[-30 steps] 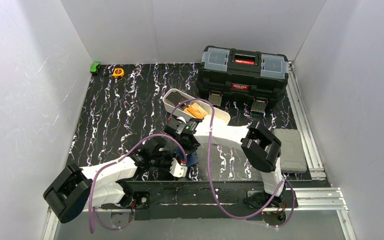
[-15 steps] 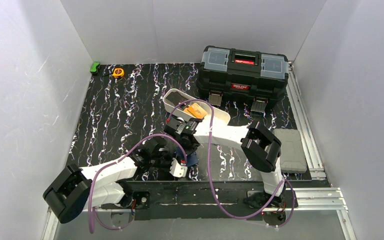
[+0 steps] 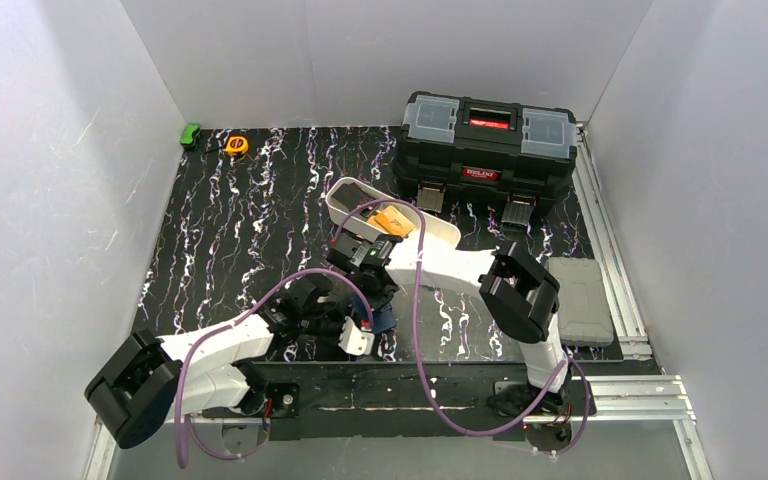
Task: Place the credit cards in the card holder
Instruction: Close the card holder at the center of the board.
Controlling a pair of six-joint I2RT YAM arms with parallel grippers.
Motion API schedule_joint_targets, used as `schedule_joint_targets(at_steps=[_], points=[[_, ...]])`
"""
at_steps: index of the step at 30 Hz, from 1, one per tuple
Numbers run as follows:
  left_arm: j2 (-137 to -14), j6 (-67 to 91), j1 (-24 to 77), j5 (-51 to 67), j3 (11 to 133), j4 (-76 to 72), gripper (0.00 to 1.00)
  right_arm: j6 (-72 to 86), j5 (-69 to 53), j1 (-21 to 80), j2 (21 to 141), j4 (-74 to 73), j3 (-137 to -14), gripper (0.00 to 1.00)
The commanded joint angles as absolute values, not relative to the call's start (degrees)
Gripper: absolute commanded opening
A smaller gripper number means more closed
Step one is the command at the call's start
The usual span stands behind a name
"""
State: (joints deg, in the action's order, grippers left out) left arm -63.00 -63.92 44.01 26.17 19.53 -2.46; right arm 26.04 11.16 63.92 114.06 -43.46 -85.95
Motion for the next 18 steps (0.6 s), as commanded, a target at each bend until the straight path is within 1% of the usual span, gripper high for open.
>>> schedule_joint_targets(at_steps=[1, 18], points=[[-61.56, -64.07, 44.30, 28.66, 20.30, -0.55, 0.20, 25.84, 4.78, 64.12, 119.15, -39.92, -84.99, 0.01], [-61.44, -62.04, 44.35, 27.86, 21.21, -0.30, 0.20, 24.25, 0.46, 63.00, 123.11, -37.03, -80.25, 0.01]])
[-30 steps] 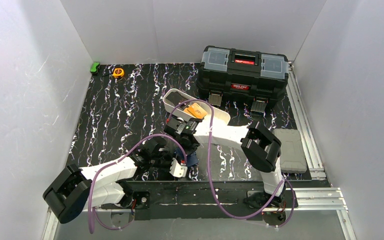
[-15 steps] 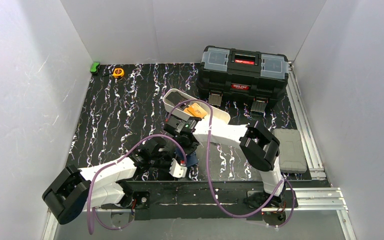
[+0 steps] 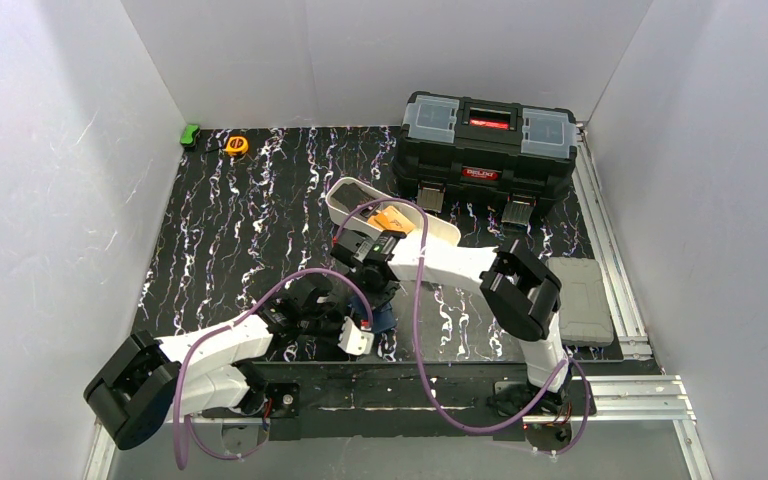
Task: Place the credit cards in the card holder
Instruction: Close the card holder at the center of the board.
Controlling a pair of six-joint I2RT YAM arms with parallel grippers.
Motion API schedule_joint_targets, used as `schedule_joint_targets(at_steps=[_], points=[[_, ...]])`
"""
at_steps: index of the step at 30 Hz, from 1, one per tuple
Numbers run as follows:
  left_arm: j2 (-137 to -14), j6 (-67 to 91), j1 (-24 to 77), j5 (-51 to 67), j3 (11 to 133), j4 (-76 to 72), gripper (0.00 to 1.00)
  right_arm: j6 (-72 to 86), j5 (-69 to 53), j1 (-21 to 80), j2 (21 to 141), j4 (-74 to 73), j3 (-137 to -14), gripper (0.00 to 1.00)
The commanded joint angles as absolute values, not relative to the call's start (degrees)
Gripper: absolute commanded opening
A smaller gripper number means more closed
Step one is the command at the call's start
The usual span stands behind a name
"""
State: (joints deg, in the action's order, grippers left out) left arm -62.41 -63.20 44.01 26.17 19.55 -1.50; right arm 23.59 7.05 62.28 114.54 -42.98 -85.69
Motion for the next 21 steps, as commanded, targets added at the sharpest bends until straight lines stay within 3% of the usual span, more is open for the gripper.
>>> schedule_joint_targets(at_steps=[1, 16, 19, 21], points=[[-61.33, -62.03, 44.37, 27.77, 21.41, -0.35, 0.20, 23.99, 0.39, 62.87, 123.55, -36.96, -80.05, 0.01], [-60.22, -59.94, 44.34, 27.80, 23.96, 3.24, 0.21, 21.52, -2.80, 61.57, 130.01, -38.22, -80.09, 0.03], [-59.86, -60.09, 44.38, 28.24, 23.76, 3.45, 0.22, 21.45, -3.68, 61.28, 131.12, -38.69, -80.95, 0.15], [-59.35, -60.29, 44.38, 28.22, 23.77, 4.25, 0.22, 21.53, -3.44, 60.92, 129.10, -38.02, -79.90, 0.38]])
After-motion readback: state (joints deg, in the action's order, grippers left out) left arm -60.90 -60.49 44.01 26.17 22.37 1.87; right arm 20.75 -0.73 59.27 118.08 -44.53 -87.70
